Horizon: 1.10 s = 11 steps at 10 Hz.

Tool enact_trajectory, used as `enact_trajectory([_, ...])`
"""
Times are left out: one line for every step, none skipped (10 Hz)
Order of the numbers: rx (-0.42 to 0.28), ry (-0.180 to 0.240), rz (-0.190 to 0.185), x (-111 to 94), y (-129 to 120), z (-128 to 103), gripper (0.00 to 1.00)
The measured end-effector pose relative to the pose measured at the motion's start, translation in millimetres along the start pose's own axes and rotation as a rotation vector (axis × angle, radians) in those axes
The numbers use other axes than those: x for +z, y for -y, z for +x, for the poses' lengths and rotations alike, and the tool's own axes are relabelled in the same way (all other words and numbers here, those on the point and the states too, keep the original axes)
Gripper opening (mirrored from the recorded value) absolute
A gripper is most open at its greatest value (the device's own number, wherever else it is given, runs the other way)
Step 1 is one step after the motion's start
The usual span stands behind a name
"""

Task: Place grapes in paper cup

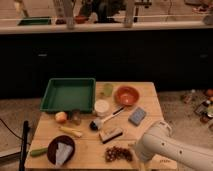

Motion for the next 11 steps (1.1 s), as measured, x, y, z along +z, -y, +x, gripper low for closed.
enact_trajectory([0.019, 0.001, -0.004, -2, 0, -3, 0.80])
enact_trajectory([0.030, 0.015, -0.007, -2, 1, -7, 0.80])
enact_trajectory([0.039, 0.027, -0.009, -1, 1, -11, 0.80])
enact_trajectory([0.048, 0.054, -0.011, 0, 5, -21, 0.80])
enact_trajectory([0.054, 0.065, -0.009, 0, 7, -25, 0.80])
enact_trajectory([0.066, 0.079, -0.005, 1, 10, -29, 0.80])
enact_trajectory([0.082, 0.092, 0.001, 2, 14, -33, 0.80])
enact_trajectory([0.090, 0.099, 0.004, 2, 17, -34, 0.80])
enact_trajectory([0.102, 0.107, 0.010, 3, 20, -36, 0.80])
enact_trajectory([0.110, 0.114, 0.015, 3, 24, -38, 0.80])
enact_trajectory([0.114, 0.120, 0.020, 4, 28, -40, 0.80])
